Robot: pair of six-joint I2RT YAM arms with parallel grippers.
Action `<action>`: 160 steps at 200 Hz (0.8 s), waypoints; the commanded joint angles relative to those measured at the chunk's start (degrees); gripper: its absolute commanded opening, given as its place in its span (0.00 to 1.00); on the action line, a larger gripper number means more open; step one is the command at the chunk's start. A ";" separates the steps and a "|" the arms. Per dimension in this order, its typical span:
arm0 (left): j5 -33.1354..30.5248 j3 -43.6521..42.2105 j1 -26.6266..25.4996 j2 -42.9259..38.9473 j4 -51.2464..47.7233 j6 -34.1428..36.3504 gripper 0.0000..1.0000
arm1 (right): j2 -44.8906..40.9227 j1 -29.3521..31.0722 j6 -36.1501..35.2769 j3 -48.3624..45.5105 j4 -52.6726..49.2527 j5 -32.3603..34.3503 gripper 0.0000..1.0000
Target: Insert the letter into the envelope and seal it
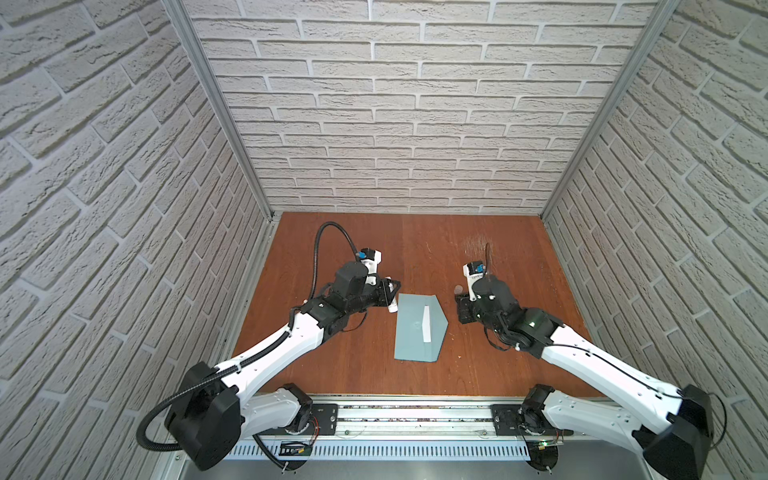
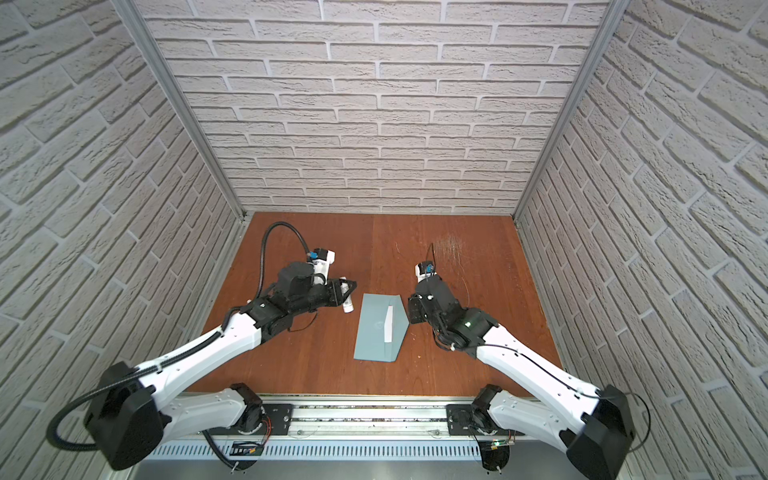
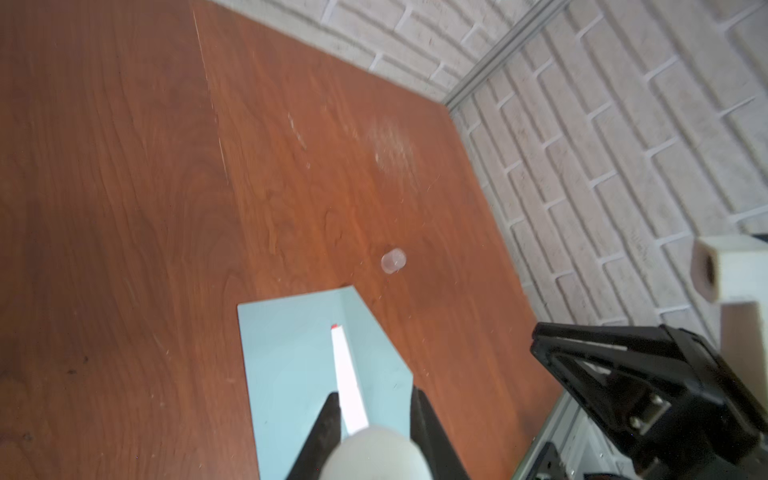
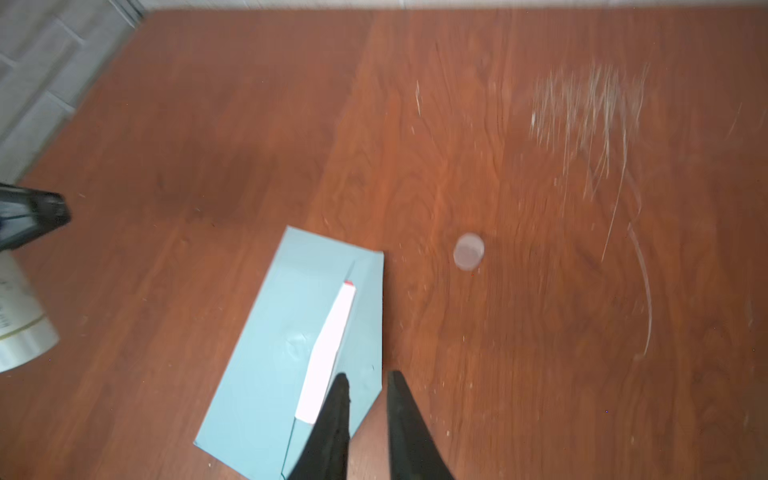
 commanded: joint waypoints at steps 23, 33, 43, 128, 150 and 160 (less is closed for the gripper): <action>8.92 1.54 1.20 8.05 -6.25 3.23 0.00 | 7.40 -5.05 5.90 -0.12 -7.84 -4.67 0.08; 10.09 1.97 1.61 9.34 -7.02 3.73 0.00 | 8.04 -6.72 6.20 -0.46 -7.54 -6.22 0.07; 11.69 2.34 2.00 10.63 -7.67 4.04 0.00 | 8.56 -8.30 6.22 -1.25 -6.44 -8.67 0.06; 19.77 4.60 3.82 20.49 -8.83 5.61 0.00 | 18.80 -10.37 6.96 -1.68 1.56 -21.51 0.06; 20.11 4.02 4.26 21.98 -9.27 6.03 0.00 | 20.31 -10.32 7.19 -1.70 2.44 -22.92 0.06; 20.42 3.41 4.30 22.65 -8.56 5.93 0.00 | 20.97 -10.29 7.28 -1.70 2.78 -23.62 0.06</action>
